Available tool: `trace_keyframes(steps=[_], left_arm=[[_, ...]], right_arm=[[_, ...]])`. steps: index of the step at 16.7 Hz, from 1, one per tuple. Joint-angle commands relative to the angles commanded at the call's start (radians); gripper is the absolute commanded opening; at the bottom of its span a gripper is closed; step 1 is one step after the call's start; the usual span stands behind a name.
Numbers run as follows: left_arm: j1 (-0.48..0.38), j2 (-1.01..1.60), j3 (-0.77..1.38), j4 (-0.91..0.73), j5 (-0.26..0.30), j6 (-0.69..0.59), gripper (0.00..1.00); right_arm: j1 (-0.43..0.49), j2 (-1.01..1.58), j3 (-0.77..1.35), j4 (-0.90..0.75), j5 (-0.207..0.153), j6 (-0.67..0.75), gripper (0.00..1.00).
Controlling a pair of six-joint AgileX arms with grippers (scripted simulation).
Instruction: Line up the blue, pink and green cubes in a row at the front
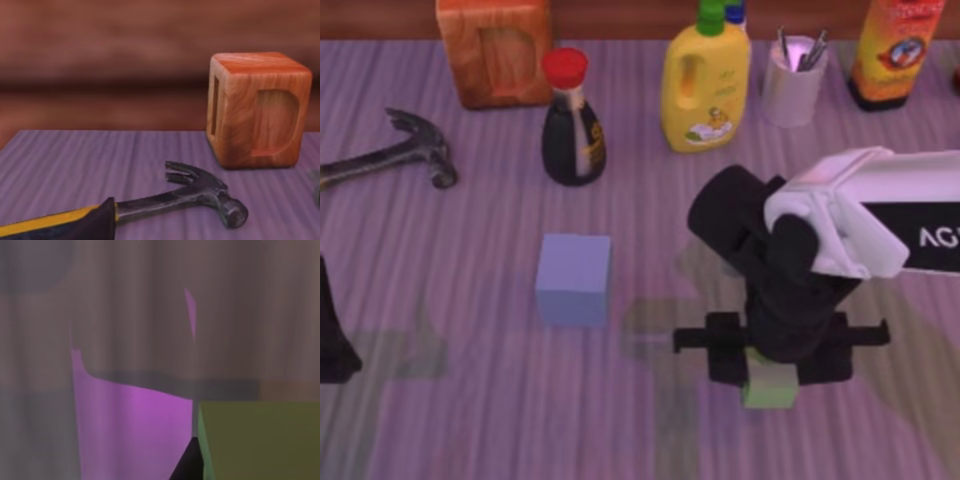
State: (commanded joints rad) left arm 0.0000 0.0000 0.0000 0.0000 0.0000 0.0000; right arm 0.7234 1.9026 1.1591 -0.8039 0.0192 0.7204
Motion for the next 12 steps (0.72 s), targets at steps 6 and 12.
trace_keyframes(steps=[6,12], left_arm=[[0.000,0.000,0.000,0.000,0.000,0.000,1.00],[0.000,0.000,0.000,0.000,0.000,0.000,1.00]], right_arm=[[0.000,0.000,0.000,0.000,0.000,0.000,0.60],[0.000,0.000,0.000,0.000,0.000,0.000,1.00]])
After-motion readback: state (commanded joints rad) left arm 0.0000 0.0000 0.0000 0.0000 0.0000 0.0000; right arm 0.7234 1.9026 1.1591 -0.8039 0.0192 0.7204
